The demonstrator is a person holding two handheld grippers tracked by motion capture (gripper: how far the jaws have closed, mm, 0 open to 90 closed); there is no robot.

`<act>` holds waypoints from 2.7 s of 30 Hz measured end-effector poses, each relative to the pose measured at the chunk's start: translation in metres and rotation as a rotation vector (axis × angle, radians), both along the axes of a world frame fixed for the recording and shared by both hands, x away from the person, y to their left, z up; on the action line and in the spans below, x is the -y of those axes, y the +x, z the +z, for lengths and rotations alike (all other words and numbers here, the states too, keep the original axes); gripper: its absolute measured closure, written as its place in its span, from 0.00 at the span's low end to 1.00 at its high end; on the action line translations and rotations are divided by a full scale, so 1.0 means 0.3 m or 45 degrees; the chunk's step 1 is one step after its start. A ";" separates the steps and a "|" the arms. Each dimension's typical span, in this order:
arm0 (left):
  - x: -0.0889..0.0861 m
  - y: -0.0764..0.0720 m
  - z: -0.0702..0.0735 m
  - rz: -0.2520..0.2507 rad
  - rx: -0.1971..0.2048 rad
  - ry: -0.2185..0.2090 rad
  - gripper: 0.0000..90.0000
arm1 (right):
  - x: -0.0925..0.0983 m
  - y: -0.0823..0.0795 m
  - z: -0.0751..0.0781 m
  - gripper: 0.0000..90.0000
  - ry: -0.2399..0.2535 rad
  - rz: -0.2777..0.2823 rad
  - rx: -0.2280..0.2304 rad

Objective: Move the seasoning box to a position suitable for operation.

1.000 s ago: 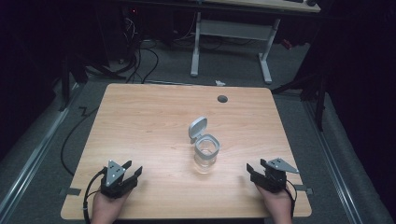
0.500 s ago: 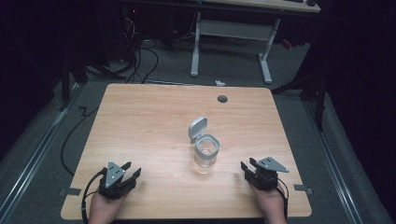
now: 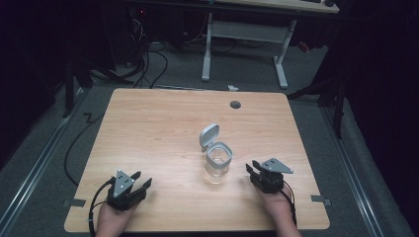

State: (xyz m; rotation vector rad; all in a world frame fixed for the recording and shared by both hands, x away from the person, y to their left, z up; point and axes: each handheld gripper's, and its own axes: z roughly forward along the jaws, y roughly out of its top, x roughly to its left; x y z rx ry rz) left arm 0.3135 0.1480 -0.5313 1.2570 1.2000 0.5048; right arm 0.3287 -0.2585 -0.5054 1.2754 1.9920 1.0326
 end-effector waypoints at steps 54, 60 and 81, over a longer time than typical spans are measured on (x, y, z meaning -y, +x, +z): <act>0.010 -0.009 0.002 -0.044 0.022 0.001 0.68 | -0.193 0.022 -0.004 1.00 0.100 0.210 0.035; 0.012 -0.010 0.002 -0.049 0.021 0.007 0.68 | -0.201 0.003 -0.007 1.00 0.112 0.221 0.035; 0.110 -0.067 0.026 -0.169 0.056 -0.040 0.66 | -0.075 -0.058 -0.005 0.90 0.128 0.112 0.045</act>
